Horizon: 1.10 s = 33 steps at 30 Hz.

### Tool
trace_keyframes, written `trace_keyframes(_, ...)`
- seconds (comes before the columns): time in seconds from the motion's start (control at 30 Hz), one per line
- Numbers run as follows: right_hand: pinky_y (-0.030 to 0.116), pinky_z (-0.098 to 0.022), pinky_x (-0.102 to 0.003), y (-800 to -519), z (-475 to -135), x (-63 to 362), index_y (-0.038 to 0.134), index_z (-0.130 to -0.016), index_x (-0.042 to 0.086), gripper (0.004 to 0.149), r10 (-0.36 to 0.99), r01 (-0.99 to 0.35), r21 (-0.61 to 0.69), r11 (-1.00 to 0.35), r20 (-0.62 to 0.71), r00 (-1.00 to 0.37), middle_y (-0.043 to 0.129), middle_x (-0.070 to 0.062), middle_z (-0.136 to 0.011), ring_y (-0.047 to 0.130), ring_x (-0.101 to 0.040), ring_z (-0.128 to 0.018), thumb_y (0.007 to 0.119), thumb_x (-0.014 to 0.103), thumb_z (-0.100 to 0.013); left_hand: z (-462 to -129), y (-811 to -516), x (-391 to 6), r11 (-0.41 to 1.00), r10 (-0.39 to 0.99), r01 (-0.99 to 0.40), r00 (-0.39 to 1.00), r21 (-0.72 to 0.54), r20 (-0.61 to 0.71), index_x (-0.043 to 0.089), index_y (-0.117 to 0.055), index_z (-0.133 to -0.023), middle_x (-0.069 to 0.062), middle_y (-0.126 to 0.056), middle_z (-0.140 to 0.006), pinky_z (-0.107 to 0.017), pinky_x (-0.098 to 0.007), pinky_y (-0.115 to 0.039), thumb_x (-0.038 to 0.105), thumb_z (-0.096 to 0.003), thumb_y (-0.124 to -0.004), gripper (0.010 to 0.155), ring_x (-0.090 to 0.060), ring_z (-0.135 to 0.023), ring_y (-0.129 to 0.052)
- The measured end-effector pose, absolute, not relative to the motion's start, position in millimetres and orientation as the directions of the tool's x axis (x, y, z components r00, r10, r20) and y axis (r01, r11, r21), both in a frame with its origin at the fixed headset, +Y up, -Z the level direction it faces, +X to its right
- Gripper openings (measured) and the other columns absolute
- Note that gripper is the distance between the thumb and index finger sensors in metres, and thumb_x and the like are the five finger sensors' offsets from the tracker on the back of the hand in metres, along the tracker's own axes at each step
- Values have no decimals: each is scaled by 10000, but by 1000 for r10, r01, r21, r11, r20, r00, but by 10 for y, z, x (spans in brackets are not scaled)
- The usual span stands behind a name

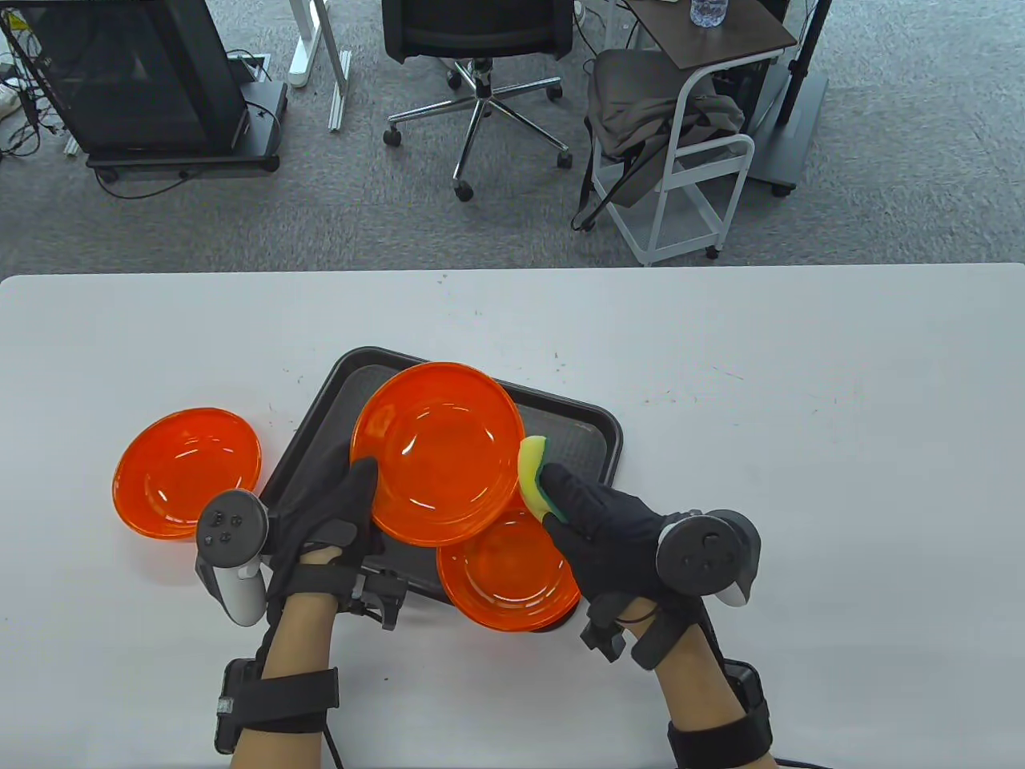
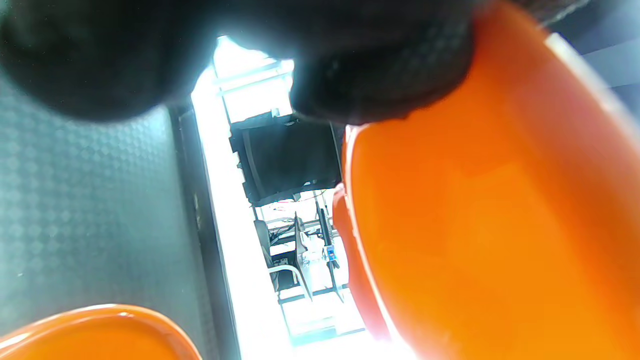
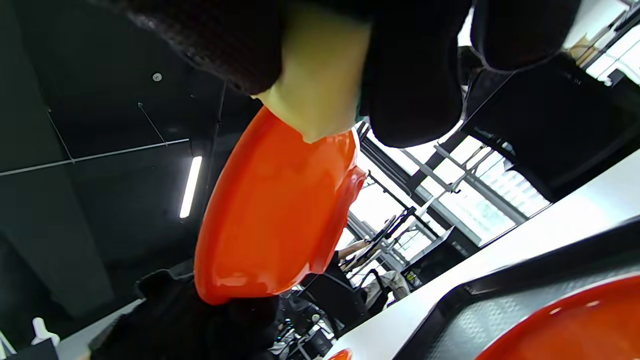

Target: Wipe bowl with sponge

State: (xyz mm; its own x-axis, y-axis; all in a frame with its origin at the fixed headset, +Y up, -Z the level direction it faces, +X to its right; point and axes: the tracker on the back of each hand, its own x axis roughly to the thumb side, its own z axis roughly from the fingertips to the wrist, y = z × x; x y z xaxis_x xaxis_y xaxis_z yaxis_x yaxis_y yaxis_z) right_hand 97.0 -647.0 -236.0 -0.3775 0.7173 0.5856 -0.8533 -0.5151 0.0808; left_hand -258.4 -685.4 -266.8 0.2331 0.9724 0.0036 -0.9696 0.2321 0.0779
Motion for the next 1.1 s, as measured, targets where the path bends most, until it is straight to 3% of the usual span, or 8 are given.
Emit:
trace_keyframes(0.17, 678, -548, -678, -6478, -2361, 944, 605, -975, 138, 499, 727, -881, 112, -459, 617, -301, 797, -235, -948, 946, -396, -680, 791, 302, -542, -2662, -6844, -2610, 273, 962, -957, 273, 95, -15, 157, -751, -976, 30, -1004, -335, -96, -301, -934, 476, -523, -835, 560, -21, 5, -939)
trace_keyframes(0.37, 687, -544, -668, -6476, -2340, 946, 615, -974, 158, 485, 743, -927, 98, -363, 631, -225, 803, -220, -950, 950, -391, -672, 786, 305, -545, -2684, -6858, -2538, 232, 973, -972, 232, 20, -3, 144, -731, -986, 36, -1002, -320, -86, -297, -932, 465, -523, -832, 572, -18, 29, -929)
trace_keyframes(0.57, 688, -544, -665, -6497, -2346, 980, 610, -976, 163, 483, 756, -948, 70, -311, 623, -202, 802, -215, -952, 950, -389, -672, 781, 304, -547, -2694, -6833, -2503, 276, 961, -960, 276, -47, 1, 143, -727, -989, 41, -1001, -314, -82, -294, -930, 464, -524, -831, 574, -16, 34, -924)
trace_keyframes(0.83, 687, -543, -663, -6497, -2354, 1076, 607, -977, 164, 481, 783, -976, 33, -217, 603, -154, 798, -214, -954, 944, -387, -677, 773, 296, -545, -2725, -6800, -2347, 307, 951, -931, 296, -195, 86, 144, -742, -981, 47, -997, -294, -73, -297, -923, 472, -523, -833, 570, -20, 45, -914)
trace_keyframes(1.1, 683, -547, -665, -6558, -2400, 1069, 594, -981, 159, 482, 825, -983, 116, -146, 562, -56, 793, -209, -958, 939, -386, -684, 757, 286, -546, -2717, -6754, -2082, 361, 928, -875, 303, -322, 218, 146, -757, -972, 63, -994, -275, -70, -304, -919, 496, -525, -818, 571, -28, 53, -906)
